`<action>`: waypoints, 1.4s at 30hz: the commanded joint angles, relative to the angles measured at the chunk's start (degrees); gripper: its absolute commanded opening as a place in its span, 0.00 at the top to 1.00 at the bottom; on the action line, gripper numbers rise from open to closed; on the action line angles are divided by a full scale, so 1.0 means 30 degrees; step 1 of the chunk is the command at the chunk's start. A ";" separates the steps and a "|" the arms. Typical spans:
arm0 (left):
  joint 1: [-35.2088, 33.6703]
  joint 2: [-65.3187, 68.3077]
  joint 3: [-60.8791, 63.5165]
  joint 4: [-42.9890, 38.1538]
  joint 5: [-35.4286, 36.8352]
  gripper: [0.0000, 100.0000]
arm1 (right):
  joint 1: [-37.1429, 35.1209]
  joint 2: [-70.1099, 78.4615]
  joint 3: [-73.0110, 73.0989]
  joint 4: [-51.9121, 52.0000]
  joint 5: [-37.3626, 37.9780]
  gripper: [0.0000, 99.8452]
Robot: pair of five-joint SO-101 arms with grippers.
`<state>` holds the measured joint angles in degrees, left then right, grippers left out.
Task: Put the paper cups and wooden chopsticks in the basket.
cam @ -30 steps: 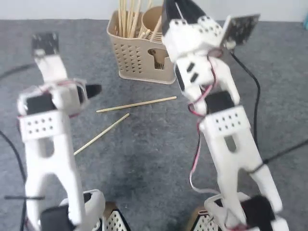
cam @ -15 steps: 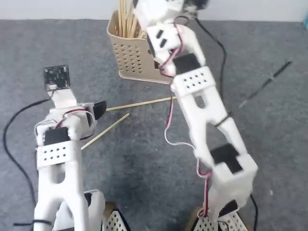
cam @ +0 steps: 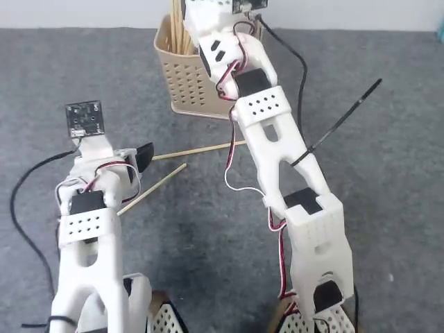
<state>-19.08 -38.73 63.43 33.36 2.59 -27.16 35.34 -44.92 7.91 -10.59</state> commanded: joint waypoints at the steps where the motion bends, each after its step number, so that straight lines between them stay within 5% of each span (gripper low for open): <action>1: -0.0088 -0.0615 0.0366 -0.1348 -0.0088 0.67 | -0.0015 -0.1245 -0.1875 0.2037 0.0381 0.79; 7: 0.0615 -0.0586 0.0513 -0.1260 -0.0088 0.67 | -0.0718 -0.4967 -0.2696 1.1004 0.0381 0.79; 15: 0.2198 -0.0586 -0.0484 0.0791 -0.1143 0.67 | -0.1304 -0.9949 -0.2696 1.8447 0.0352 0.80; 23: 0.2930 0.3722 -0.4381 0.3194 -0.1963 0.67 | -0.1802 -1.4491 -0.2667 2.2667 0.0352 0.93; 33: 0.5011 1.0462 -1.0212 0.4864 -0.5333 0.67 | -0.1832 -1.8945 -0.2667 3.0315 0.0352 0.94; 42: 0.5480 1.5355 -1.5194 0.6476 -0.8967 0.67 | 0.2623 -2.2462 0.1875 3.1282 0.0440 0.99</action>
<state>-3.16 4.26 24.66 50.15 -20.97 -22.07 -28.84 -44.84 100.40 -10.24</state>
